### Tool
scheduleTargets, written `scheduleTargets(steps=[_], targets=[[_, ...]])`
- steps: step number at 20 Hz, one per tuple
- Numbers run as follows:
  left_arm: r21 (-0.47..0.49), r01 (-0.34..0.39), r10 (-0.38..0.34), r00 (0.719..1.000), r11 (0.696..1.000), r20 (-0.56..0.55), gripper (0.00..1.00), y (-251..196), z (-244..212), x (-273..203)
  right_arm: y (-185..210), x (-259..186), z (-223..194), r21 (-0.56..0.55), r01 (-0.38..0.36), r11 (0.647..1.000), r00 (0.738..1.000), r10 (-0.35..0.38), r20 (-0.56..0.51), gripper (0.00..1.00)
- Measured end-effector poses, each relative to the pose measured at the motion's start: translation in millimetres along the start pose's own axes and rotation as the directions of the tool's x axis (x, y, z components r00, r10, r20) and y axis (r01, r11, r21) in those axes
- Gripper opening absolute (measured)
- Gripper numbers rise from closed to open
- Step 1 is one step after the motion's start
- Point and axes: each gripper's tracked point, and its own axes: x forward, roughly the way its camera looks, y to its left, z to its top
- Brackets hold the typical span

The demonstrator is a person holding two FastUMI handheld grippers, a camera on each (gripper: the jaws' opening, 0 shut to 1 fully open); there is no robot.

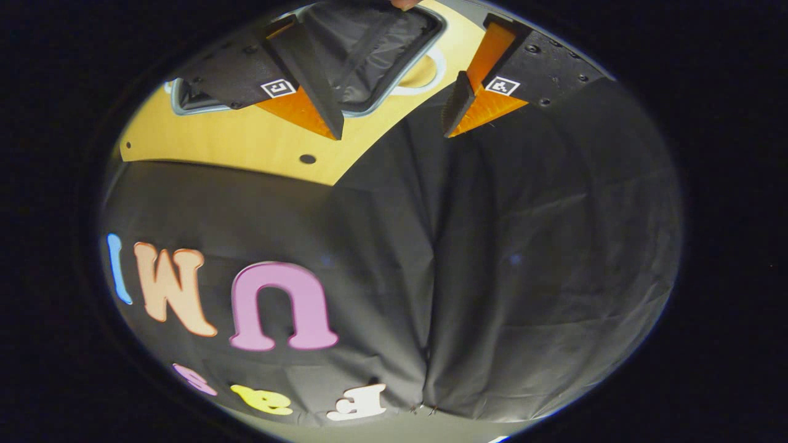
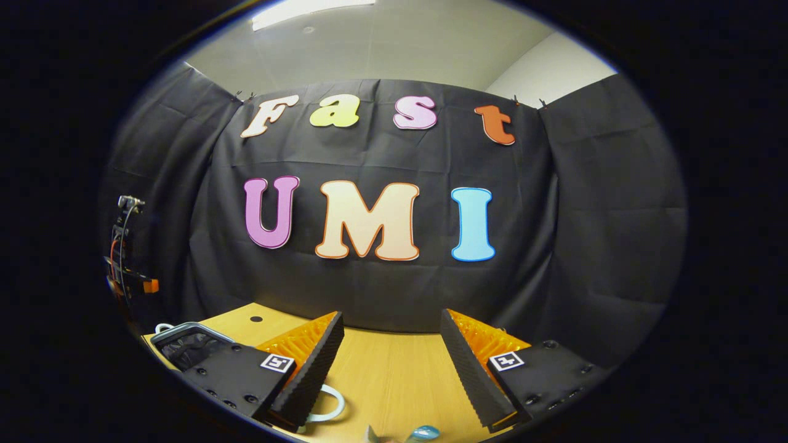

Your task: First open the suitcase, pack the skin care products into it, and then close the suitcase.

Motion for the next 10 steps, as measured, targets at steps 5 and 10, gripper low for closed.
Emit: scheduleTargets(steps=[5, 10], targets=[[0.016, 0.157, -0.158, 0.985, 0.987, 0.069, 0.95, -87.8, 26.2, -57.4, -40.1, -10.4, 5.3, -0.010, 0.003, 1.000, 1.000, -0.003, 0.024, 0.99], [0.060, 0.257, -0.261, 0.963, 0.965, 0.073, 0.95, -162.9, 22.8, -100.4, -67.2, -24.1, 6.3, -0.028, -0.010, 1.000, 0.999, 0.011, 0.046, 0.99]])
